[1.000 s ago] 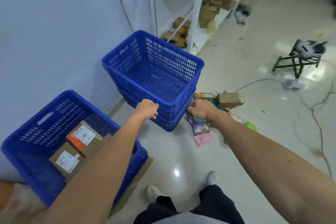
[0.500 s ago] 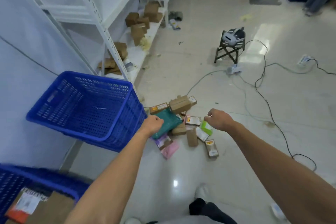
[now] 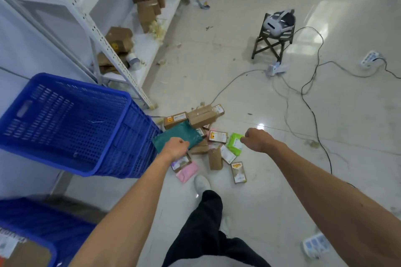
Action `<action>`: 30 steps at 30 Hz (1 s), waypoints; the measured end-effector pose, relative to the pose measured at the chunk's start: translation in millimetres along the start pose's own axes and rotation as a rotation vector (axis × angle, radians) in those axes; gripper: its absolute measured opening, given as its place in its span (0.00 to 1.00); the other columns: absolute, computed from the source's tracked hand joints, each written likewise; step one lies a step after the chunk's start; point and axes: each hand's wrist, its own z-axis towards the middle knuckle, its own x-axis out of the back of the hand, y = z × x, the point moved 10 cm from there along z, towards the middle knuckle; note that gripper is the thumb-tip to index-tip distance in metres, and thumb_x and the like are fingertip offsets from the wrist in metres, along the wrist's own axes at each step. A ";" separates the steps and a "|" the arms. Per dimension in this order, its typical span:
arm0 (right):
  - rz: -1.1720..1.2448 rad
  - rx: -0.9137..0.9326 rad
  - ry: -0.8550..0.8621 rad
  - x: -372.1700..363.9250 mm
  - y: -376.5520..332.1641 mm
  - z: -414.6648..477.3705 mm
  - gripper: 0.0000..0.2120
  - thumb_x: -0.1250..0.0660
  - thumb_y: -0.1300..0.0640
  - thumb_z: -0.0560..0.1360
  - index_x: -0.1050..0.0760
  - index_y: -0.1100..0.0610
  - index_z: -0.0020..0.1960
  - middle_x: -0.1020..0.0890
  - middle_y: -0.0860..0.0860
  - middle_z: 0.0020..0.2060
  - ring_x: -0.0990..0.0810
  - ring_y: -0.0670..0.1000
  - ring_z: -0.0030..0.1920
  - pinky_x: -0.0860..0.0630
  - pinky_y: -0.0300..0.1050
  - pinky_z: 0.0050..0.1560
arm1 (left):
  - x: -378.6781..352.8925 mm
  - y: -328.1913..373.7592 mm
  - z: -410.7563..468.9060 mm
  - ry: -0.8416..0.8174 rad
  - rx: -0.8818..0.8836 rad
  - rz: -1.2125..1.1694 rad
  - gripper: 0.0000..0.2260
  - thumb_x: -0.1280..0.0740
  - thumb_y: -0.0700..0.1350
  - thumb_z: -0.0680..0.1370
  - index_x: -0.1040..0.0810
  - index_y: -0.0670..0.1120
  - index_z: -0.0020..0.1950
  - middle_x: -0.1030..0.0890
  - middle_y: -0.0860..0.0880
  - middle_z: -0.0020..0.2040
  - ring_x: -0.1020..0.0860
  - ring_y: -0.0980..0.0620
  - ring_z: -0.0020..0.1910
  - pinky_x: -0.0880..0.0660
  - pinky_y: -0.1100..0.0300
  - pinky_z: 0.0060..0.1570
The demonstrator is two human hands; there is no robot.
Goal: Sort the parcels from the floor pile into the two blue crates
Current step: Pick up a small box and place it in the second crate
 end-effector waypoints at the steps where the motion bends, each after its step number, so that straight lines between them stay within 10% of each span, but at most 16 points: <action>1: -0.011 -0.003 -0.013 1.7 -1.4 11.3 0.19 0.40 0.47 0.79 0.24 0.61 0.58 0.19 0.60 0.58 0.22 0.61 0.58 0.31 0.45 0.48 | 0.0 1.6 10.0 -0.003 0.011 -0.020 0.10 0.36 0.45 0.78 0.20 0.42 0.40 0.17 0.44 0.38 0.23 0.47 0.36 0.27 0.56 0.39; 19: -0.189 -0.041 -0.250 -65.6 41.5 260.2 0.16 0.41 0.47 0.79 0.26 0.58 0.55 0.19 0.58 0.56 0.21 0.60 0.54 0.31 0.45 0.46 | -94.8 4.7 231.0 -0.120 0.185 -0.135 0.14 0.36 0.48 0.78 0.19 0.37 0.50 0.17 0.38 0.47 0.22 0.47 0.40 0.26 0.54 0.46; 23: -0.258 -0.004 -0.321 -153.2 80.3 351.5 0.18 0.42 0.46 0.79 0.26 0.59 0.59 0.20 0.58 0.59 0.22 0.60 0.57 0.32 0.44 0.48 | -167.8 -42.0 307.7 -0.144 0.300 -0.257 0.09 0.35 0.45 0.80 0.22 0.39 0.46 0.22 0.43 0.40 0.23 0.54 0.33 0.27 0.65 0.33; 27: -0.243 -0.003 -0.406 -243.5 106.6 425.5 0.20 0.41 0.47 0.79 0.25 0.60 0.62 0.22 0.61 0.61 0.22 0.60 0.59 0.32 0.43 0.48 | -244.7 -111.2 385.6 -0.115 0.346 -0.162 0.16 0.37 0.54 0.71 0.21 0.42 0.48 0.19 0.35 0.55 0.20 0.37 0.56 0.24 0.44 0.58; 30: -0.171 0.011 -0.473 -320.5 122.2 470.1 0.18 0.40 0.47 0.80 0.22 0.60 0.57 0.22 0.59 0.58 0.23 0.59 0.58 0.31 0.42 0.50 | -305.6 -167.0 423.9 -0.145 0.421 -0.059 0.16 0.37 0.50 0.75 0.20 0.40 0.55 0.18 0.37 0.58 0.21 0.37 0.59 0.24 0.48 0.57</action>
